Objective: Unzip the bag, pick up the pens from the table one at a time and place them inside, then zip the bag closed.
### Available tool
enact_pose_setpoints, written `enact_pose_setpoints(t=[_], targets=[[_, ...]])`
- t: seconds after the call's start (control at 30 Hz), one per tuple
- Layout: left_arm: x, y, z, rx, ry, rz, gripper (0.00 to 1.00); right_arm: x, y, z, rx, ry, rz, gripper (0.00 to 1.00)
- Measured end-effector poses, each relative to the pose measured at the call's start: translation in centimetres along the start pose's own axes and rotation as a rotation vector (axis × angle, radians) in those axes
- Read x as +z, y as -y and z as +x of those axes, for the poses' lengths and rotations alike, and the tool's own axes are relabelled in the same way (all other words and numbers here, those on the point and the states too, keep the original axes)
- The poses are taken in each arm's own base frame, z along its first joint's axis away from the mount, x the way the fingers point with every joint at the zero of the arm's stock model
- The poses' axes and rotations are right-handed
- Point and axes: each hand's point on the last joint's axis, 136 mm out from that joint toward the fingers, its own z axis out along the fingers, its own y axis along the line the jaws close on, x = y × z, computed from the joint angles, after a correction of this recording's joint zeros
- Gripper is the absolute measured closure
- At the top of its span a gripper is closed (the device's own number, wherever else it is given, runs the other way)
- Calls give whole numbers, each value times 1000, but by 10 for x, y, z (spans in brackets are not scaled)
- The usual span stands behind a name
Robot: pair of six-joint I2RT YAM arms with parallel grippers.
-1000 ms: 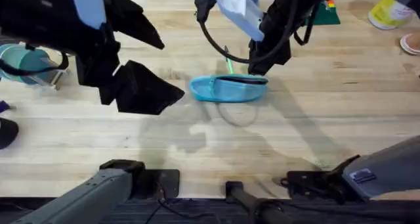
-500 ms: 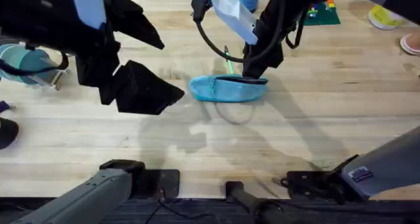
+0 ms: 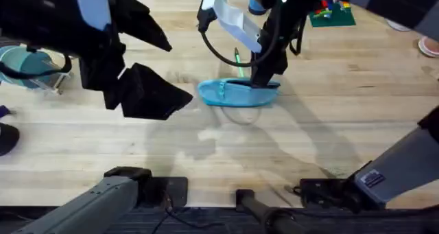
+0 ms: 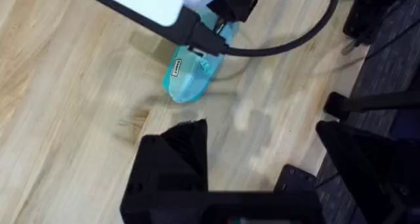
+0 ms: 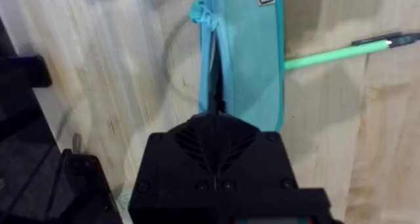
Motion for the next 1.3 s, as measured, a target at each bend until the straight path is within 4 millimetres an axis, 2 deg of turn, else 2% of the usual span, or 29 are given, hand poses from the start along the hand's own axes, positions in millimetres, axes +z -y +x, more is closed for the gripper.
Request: enact_pose_setpoints(t=[0.43, 0.9, 1.1, 1.13, 1.17, 1.3], targets=[[0, 0, 0, 0, 0, 0, 8, 2, 14, -11, -17, 41, 49, 969], [0, 0, 0, 0, 0, 0, 8, 39, 20, -7, 8, -16, -38, 969], [0, 0, 0, 0, 0, 0, 8, 43, 20, -6, 12, -22, -50, 952], [0, 0, 0, 0, 0, 0, 8, 43, 20, -6, 13, -22, -51, 915], [0, 0, 0, 0, 0, 0, 8, 43, 20, -6, 13, -22, -50, 816], [0, 0, 0, 0, 0, 0, 8, 44, 20, -7, 11, -20, -48, 255]])
